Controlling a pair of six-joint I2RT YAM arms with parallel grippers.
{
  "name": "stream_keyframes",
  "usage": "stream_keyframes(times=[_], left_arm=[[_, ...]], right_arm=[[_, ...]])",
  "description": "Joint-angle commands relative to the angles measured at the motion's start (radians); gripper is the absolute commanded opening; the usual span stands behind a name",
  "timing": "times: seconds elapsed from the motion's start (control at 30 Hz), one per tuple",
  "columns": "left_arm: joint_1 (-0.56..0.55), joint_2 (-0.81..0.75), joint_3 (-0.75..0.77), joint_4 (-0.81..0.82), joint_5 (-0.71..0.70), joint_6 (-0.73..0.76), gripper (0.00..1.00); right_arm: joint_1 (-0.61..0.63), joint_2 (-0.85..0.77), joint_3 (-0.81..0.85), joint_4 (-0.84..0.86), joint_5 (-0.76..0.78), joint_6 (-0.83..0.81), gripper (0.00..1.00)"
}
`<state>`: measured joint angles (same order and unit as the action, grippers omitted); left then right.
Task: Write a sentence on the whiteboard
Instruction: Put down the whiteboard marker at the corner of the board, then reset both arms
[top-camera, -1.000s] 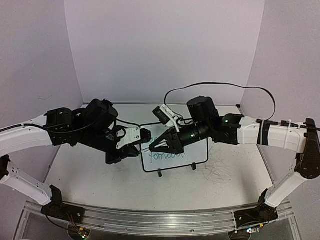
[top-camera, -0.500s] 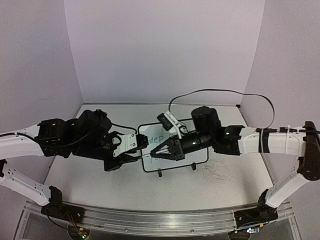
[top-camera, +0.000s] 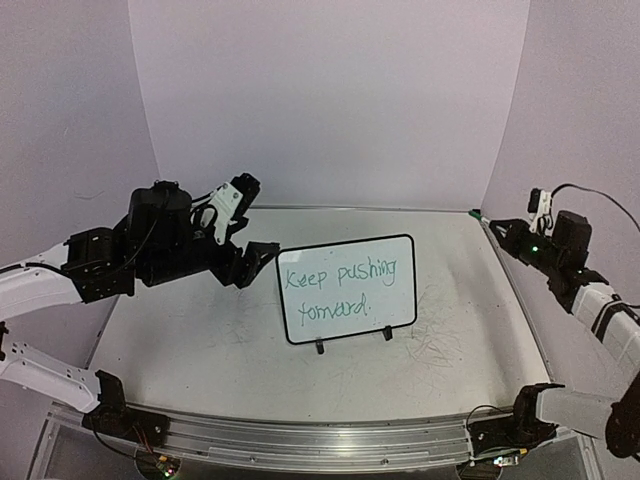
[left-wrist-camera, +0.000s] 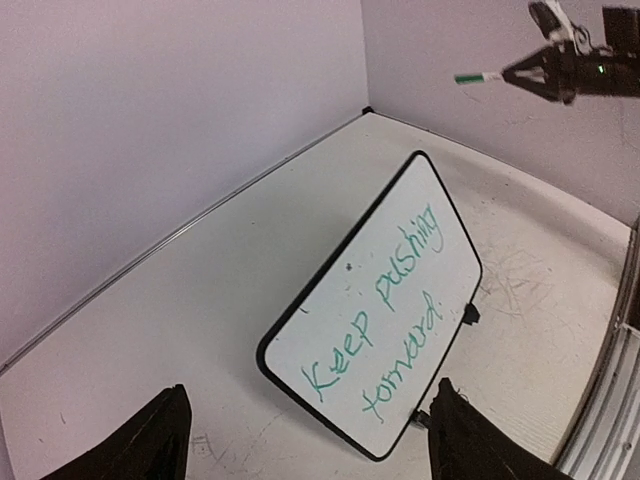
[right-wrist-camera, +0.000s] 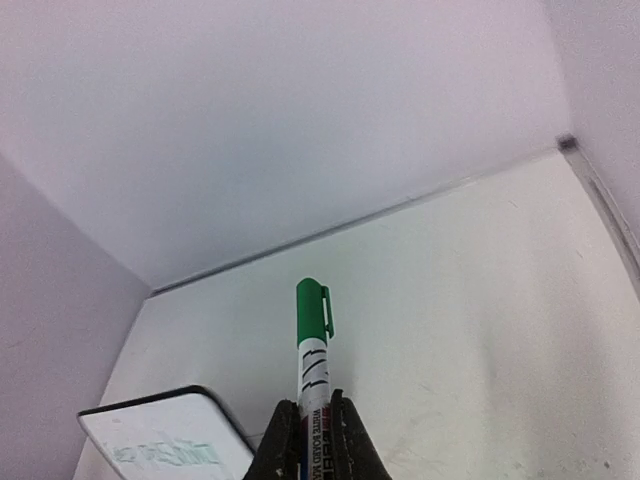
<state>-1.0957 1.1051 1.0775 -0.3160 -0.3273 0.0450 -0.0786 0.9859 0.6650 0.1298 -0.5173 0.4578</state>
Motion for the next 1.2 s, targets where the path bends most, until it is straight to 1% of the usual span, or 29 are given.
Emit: stream_keyframes(times=[0.0,0.03,0.17,0.27,0.4,0.53,0.6,0.77,0.8,0.87,0.9,0.97,1.07,1.17], left_arm=[[0.038,0.012,0.020,0.075,-0.064,-0.146,0.83],[0.039,0.014,0.017,0.080,-0.073,-0.158,0.83],[0.044,0.023,-0.015,0.126,-0.105,-0.190,0.83],[0.046,0.037,-0.027,0.160,-0.142,-0.192,0.82],[0.048,0.048,-0.027,0.194,-0.191,-0.194,0.82],[0.048,0.050,-0.014,0.209,-0.218,-0.162,0.82],[0.048,0.038,-0.005,0.220,-0.236,-0.139,0.82],[0.048,-0.008,0.020,0.231,-0.290,-0.081,0.82],[0.048,-0.019,0.024,0.232,-0.301,-0.068,0.83],[0.049,-0.043,0.034,0.232,-0.321,-0.048,0.83],[0.048,-0.057,0.041,0.233,-0.337,-0.042,0.84],[0.048,-0.086,0.067,0.234,-0.354,-0.007,0.85],[0.048,-0.131,0.102,0.246,-0.362,0.015,0.88],[0.048,-0.167,0.144,0.256,-0.352,0.033,0.92]], right_arm=[[-0.073,0.157,-0.130,0.051,-0.077,0.059,0.00],[-0.073,0.172,-0.140,0.063,-0.087,0.057,0.00],[-0.070,0.239,-0.165,0.065,-0.028,0.004,0.01],[-0.052,0.288,-0.179,0.061,0.010,-0.004,0.07],[-0.046,0.309,-0.215,0.077,0.068,0.014,0.17],[-0.036,0.332,-0.227,0.076,0.087,0.017,0.18],[-0.031,0.317,-0.228,0.060,0.107,0.012,0.23],[-0.020,0.197,-0.187,-0.076,0.210,-0.023,0.36],[-0.016,0.151,-0.177,-0.110,0.229,-0.030,0.41],[-0.007,0.047,-0.153,-0.185,0.257,-0.041,0.56],[-0.005,-0.019,-0.136,-0.226,0.252,-0.048,0.61],[-0.004,-0.141,-0.096,-0.290,0.224,-0.069,0.64],[-0.004,-0.300,0.037,-0.375,0.175,-0.127,0.74],[-0.004,-0.410,0.202,-0.405,0.138,-0.185,0.93]])
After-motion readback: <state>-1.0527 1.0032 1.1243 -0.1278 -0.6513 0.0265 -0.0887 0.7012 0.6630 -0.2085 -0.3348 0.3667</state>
